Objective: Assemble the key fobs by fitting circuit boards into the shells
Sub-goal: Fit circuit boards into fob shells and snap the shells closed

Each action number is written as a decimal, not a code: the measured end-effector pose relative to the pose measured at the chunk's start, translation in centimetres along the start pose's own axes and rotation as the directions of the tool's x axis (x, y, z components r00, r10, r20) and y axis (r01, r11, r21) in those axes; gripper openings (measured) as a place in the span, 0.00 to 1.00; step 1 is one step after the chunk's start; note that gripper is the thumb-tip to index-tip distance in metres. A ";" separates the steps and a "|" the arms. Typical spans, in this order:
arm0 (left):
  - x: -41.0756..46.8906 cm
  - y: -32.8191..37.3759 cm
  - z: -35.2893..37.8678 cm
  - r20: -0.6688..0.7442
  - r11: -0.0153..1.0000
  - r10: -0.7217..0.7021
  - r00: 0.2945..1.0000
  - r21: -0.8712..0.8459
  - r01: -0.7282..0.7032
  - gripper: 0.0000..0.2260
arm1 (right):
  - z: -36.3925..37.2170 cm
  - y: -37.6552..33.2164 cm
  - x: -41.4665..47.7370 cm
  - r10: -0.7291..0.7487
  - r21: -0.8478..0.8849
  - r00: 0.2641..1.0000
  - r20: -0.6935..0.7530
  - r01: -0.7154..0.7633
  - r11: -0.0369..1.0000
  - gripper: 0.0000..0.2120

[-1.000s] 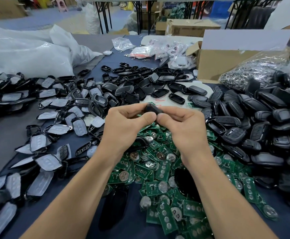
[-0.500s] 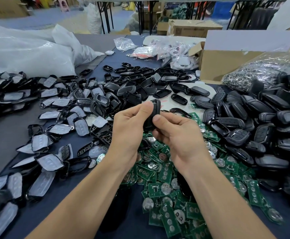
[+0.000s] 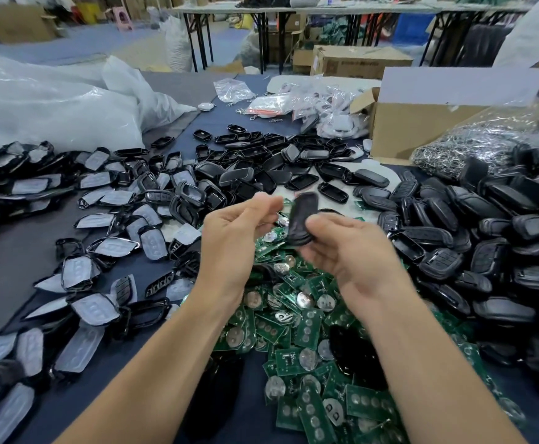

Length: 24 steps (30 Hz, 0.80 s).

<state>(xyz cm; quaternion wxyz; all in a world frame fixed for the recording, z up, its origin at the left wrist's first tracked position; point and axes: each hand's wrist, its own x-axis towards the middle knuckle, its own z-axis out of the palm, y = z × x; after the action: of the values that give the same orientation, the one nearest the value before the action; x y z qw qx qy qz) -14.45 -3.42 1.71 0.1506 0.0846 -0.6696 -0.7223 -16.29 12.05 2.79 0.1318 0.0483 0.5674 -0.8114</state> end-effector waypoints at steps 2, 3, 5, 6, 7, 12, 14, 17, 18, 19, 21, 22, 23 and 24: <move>0.5 0.0 -0.7 -0.066 1.000 0.022 0.998 -0.010 -0.023 0.12 | -2.3 -1.6 0.2 -0.055 0.392 0.998 0.013 0.045 0.919 0.16; 0.7 0.0 -1.1 -0.102 1.000 0.023 0.995 -0.017 -0.025 0.12 | -3.5 -2.3 0.2 -0.133 0.548 0.990 0.039 0.090 0.831 0.20; 1.3 -0.2 -1.6 -0.176 0.999 0.017 0.984 -0.034 -0.024 0.12 | -5.0 -3.1 0.3 -0.253 0.617 0.960 0.121 0.127 0.777 0.30; 1.5 -0.2 -1.7 -0.214 0.999 0.019 0.977 -0.028 -0.025 0.12 | -5.0 -3.1 0.5 -0.245 0.537 0.959 0.142 0.133 0.833 0.32; 1.7 -0.3 -1.9 -0.250 0.999 0.027 0.968 -0.010 -0.031 0.12 | -4.7 -2.8 0.6 -0.198 0.404 0.969 0.149 0.123 0.906 0.32; 2.7 -0.6 -3.3 -0.413 0.997 0.073 0.908 0.038 -0.063 0.16 | -0.8 -0.4 1.3 -0.145 -0.345 0.989 0.040 0.150 0.926 0.12; 3.1 -0.5 -4.0 -0.481 0.997 0.072 0.874 0.035 -0.063 0.17 | 1.1 0.1 1.7 -0.213 -0.562 0.973 0.093 0.228 0.795 0.13; 3.9 -0.5 -4.8 -0.558 0.999 0.036 0.829 -0.003 -0.046 0.15 | 3.8 0.8 3.2 -0.237 -0.777 0.949 0.208 0.307 0.550 0.16; 4.1 -0.5 -5.0 -0.573 0.999 0.021 0.820 -0.022 -0.041 0.14 | 4.7 0.9 3.9 -0.218 -0.829 0.944 0.247 0.323 0.457 0.18; 4.3 -0.5 -5.2 -0.582 0.999 0.008 0.813 -0.038 -0.037 0.13 | 5.6 1.0 4.6 -0.188 -0.866 0.941 0.283 0.335 0.373 0.21; 4.6 -0.5 -5.5 -0.595 0.998 -0.002 0.804 -0.051 -0.035 0.14 | 7.4 1.0 5.9 -0.103 -0.904 0.933 0.346 0.361 0.231 0.25; 4.7 -0.5 -5.7 -0.600 0.998 -0.005 0.800 -0.054 -0.035 0.14 | 8.1 1.1 6.4 -0.061 -0.912 0.929 0.366 0.370 0.177 0.26; 4.9 -0.6 -5.9 -0.608 0.998 -0.008 0.794 -0.055 -0.031 0.13 | 8.7 1.3 6.9 -0.034 -0.916 0.925 0.378 0.379 0.134 0.28; 5.0 -0.6 -6.2 -0.617 0.998 -0.015 0.787 -0.055 -0.024 0.13 | 9.1 1.5 7.3 -0.037 -0.917 0.924 0.381 0.382 0.118 0.31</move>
<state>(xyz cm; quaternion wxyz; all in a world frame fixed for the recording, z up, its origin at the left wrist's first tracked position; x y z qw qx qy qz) -17.25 -10.86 0.94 0.3653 0.3097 -0.5620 -0.6744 -22.23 1.87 2.94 0.0882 -0.2388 0.9331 -0.2542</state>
